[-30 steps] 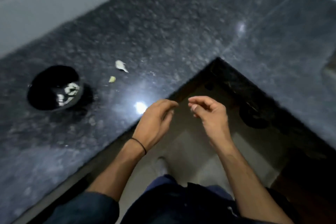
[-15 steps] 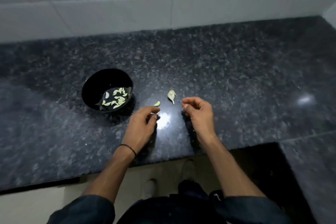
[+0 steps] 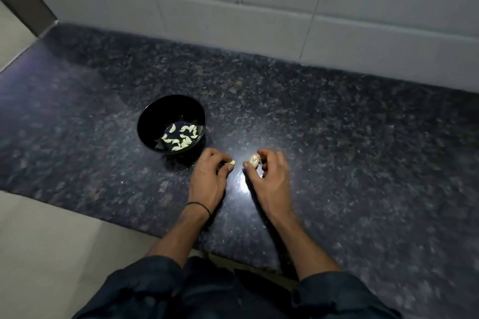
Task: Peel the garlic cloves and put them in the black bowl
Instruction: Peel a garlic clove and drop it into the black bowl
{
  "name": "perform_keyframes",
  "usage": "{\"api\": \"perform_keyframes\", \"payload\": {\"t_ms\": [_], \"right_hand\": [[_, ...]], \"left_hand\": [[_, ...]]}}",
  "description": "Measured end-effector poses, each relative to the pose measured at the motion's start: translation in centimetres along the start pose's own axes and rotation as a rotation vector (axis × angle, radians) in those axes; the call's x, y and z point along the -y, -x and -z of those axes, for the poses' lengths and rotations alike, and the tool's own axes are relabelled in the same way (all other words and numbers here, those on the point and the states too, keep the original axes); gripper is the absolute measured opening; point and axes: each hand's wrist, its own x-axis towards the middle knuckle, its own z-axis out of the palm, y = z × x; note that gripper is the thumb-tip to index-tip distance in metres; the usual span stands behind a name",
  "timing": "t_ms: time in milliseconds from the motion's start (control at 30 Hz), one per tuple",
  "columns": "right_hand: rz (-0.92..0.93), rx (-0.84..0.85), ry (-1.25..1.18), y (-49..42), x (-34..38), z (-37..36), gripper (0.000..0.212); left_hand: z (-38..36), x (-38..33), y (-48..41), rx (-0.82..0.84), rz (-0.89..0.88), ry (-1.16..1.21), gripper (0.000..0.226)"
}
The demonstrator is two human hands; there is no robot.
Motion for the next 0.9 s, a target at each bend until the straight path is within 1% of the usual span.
{"api": "perform_keyframes", "payload": {"t_ms": [67, 167, 333, 400, 500, 667, 733, 900], "right_hand": [[0.061, -0.028, 0.057, 0.1, -0.1, -0.2, 0.026], [0.08, -0.047, 0.051, 0.0, -0.2, -0.2, 0.02], [0.083, -0.024, 0.01, 0.2, 0.0, -0.1, 0.022], [0.08, -0.03, 0.02, 0.2, 0.1, -0.1, 0.022], [0.082, -0.039, 0.037, 0.2, 0.3, -0.2, 0.021], [0.063, -0.046, 0.062, 0.3, 0.4, -0.3, 0.023], [0.053, -0.049, 0.061, 0.4, 0.4, -0.3, 0.023], [0.04, -0.068, 0.051, 0.6, 1.0, -0.2, 0.02]], "left_hand": [[0.0, -0.1, 0.1, -0.016, 0.008, 0.008, 0.004], [0.3, -0.7, 0.4, -0.042, 0.003, 0.016, 0.008], [3.3, -2.7, 0.0, -0.151, -0.086, 0.092, 0.01], [4.8, -2.5, -0.9, -0.23, -0.126, 0.063, 0.01], [6.5, -0.9, -2.6, -0.299, -0.104, -0.032, 0.011], [7.6, 1.0, -4.1, -0.303, 0.012, -0.271, 0.012], [7.9, 0.9, -4.4, -0.286, 0.04, -0.306, 0.013], [8.4, 1.0, -4.8, -0.255, 0.039, -0.318, 0.012]]}}
